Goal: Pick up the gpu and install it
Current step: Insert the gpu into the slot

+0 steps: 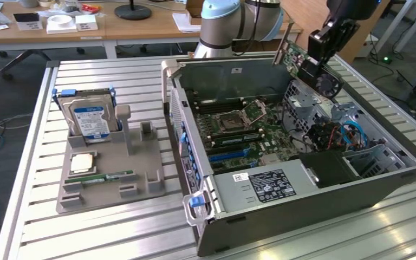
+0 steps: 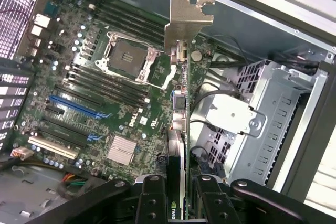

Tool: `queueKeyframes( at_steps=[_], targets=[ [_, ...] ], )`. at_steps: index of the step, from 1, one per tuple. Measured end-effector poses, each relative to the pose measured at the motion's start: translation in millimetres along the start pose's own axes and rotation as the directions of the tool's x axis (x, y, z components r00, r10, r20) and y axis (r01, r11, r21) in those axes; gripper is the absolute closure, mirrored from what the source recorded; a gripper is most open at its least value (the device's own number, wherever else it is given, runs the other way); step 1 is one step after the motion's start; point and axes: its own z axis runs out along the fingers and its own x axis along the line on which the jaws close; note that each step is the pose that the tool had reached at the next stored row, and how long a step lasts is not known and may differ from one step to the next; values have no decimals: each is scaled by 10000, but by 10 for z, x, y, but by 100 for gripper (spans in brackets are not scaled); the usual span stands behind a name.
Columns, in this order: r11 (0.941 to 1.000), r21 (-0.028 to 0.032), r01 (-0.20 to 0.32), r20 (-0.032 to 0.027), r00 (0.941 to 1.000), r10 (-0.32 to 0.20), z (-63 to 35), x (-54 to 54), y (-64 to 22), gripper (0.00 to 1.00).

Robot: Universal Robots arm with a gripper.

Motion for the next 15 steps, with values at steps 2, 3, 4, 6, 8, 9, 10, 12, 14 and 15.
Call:
queueKeyframes(
  at_steps=[2, 3, 4, 6, 8, 9, 10, 12, 14, 15],
  targets=[
    [9999, -7, 157, -8, 9999, -157, 1, 0, 0, 74],
    [9997, -10, 237, -13, 9997, -237, 2, 0, 0, 74],
    [9995, -13, 319, -17, 9995, -319, 2, 0, 0, 74],
    [9988, -21, 493, -27, 9988, -493, 2, 0, 0, 74],
    [9978, -28, 656, -35, 9978, -656, 3, 0, 0, 74],
    [9973, -31, 735, -40, 9973, -735, 2, 0, 0, 74],
    [9966, -35, 820, -44, 9966, -820, 3, 0, 0, 74],
    [9948, -44, 1019, -54, 9948, -1019, 3, 0, 0, 74],
    [9921, -55, 1252, -66, 9921, -1253, 3, 0, 0, 74],
    [9906, -59, 1367, -73, 9906, -1368, 3, 0, 0, 74]
  ],
)
